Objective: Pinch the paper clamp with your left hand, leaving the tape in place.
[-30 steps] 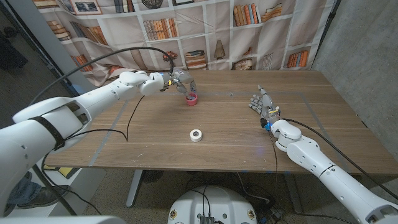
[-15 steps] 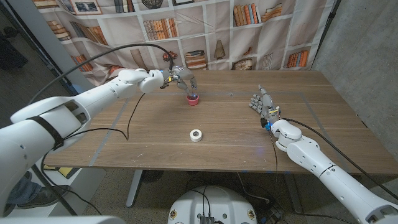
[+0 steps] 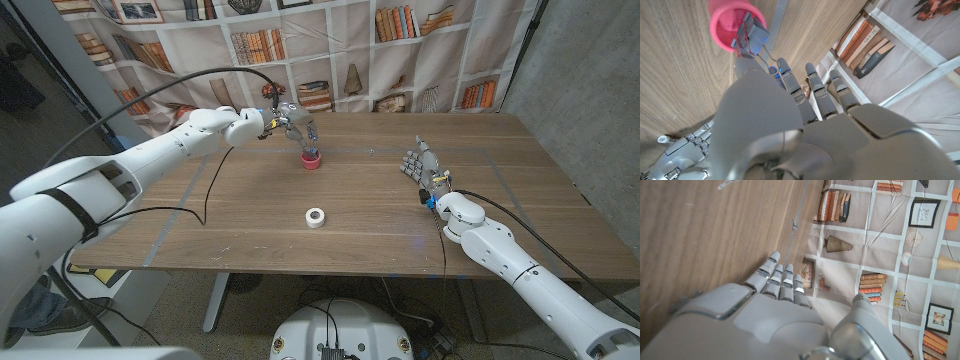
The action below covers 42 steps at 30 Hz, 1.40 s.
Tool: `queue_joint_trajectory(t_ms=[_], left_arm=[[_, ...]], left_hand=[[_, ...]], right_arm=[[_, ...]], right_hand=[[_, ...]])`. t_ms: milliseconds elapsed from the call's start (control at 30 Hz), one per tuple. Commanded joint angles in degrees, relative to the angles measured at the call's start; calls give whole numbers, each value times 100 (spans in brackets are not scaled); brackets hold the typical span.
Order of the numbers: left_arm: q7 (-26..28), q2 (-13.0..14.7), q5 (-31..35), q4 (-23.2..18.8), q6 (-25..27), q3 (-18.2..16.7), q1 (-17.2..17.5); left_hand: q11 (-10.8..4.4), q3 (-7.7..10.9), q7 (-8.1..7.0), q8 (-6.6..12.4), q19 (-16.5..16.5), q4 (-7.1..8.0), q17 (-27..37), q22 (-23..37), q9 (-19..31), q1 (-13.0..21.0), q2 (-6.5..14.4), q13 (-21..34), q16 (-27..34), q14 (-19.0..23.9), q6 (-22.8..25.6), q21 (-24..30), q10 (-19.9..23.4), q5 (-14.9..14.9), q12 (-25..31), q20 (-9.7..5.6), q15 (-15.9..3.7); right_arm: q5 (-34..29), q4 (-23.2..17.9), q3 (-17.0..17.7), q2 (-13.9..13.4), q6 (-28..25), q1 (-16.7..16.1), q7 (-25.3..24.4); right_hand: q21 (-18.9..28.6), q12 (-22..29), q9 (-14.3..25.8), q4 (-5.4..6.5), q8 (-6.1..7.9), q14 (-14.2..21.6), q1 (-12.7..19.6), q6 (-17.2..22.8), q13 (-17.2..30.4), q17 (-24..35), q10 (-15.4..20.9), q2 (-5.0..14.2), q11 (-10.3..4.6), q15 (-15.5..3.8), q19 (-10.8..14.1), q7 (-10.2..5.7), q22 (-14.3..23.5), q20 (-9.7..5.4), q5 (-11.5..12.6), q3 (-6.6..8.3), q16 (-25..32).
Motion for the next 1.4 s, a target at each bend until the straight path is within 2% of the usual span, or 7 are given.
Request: queue_joint_trajectory(t_ms=[33,733,1033,1400], left_arm=[[-264,263,46,-779,237,-313,203],[-421,502,130,-1573,397,-902,387],[-436,513,10,-1647,330,-1058,467],[-499,523,-48,-1681,297,-1130,544]], left_hand=[[-30,98,-39,6,78,137,-7,20,20,287,205,15,-11,67,444,21,62,-15,0,-6,-848],[-31,87,-13,-41,106,203,-6,20,21,328,206,14,-13,142,501,15,123,-64,-14,-45,-853],[-33,124,-33,-39,132,202,-6,19,24,433,235,16,-12,195,599,15,203,-82,-5,-80,-872],[-30,204,28,-9,174,196,-3,18,34,594,281,24,10,334,764,18,355,-98,20,-135,-869]], right_arm=[[3,51,7,29,143,-33,79],[-19,1,10,35,189,-65,55],[-39,23,-23,71,185,-38,45],[-69,128,-61,146,255,37,84]], right_hand=[[-18,-30,34,-2,-3,25,-5,3,12,14,56,48,-18,10,45,5,21,-50,-5,-34,-7],[-23,-32,34,-5,-1,30,-3,9,13,14,59,53,-17,8,47,15,22,-57,-4,-41,-6],[-25,-36,34,-6,0,31,-4,12,13,14,53,53,-18,11,49,13,22,-54,-5,-45,-6],[-28,-34,34,-7,-1,29,-4,11,13,14,59,54,-24,10,49,6,22,-56,-5,-49,-7]])
